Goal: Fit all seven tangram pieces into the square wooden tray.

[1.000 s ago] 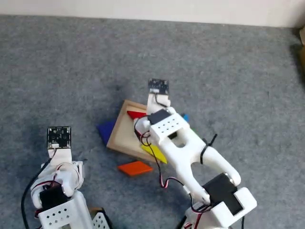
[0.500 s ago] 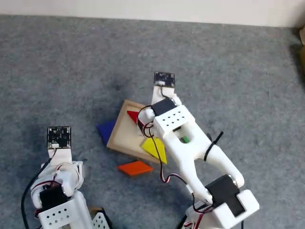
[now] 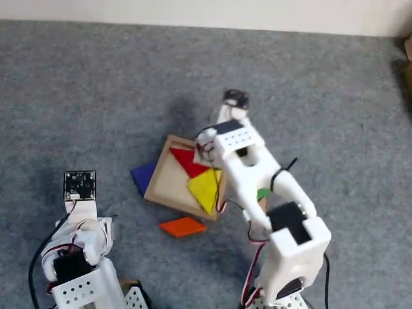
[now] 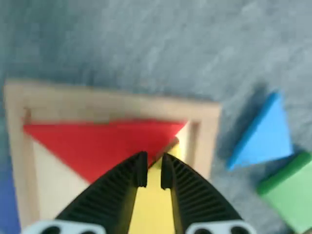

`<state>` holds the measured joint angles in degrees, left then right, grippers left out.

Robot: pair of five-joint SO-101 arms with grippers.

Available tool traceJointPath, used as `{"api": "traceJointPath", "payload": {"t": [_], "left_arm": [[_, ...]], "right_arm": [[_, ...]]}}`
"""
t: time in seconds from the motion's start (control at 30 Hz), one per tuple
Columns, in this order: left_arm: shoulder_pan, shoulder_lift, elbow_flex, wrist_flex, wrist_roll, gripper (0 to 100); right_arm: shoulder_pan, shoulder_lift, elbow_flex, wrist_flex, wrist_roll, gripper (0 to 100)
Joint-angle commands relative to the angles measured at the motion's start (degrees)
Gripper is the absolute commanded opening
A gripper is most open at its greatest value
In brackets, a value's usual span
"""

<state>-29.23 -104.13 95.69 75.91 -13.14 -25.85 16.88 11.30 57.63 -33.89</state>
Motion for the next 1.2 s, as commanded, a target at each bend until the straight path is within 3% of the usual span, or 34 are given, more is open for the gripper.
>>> {"api": "traceJointPath", "payload": {"t": [0.0,0.4,0.57,0.67,0.9,1.17], "left_arm": [[-0.4,-0.4,-1.98,0.09,0.62,27],[-0.4,-0.4,-1.98,0.09,0.62,27],[-0.31,-0.4,-1.98,0.0,0.62,27],[-0.31,-0.4,-1.98,0.0,0.62,27],[-0.22,-0.4,-1.98,0.0,0.62,27],[-0.22,-0.4,-1.98,0.0,0.62,27]], "right_arm": [[3.65,1.89,-4.26,-0.75,-3.08,7.0],[3.82,-14.29,-4.88,-0.13,-2.11,7.0],[7.16,-20.18,-0.31,3.03,12.13,7.3],[9.27,-19.56,2.15,2.68,16.97,7.7],[10.51,-13.05,2.95,6.29,9.93,24.4],[10.33,-6.81,3.21,9.98,22.59,24.5]]}}
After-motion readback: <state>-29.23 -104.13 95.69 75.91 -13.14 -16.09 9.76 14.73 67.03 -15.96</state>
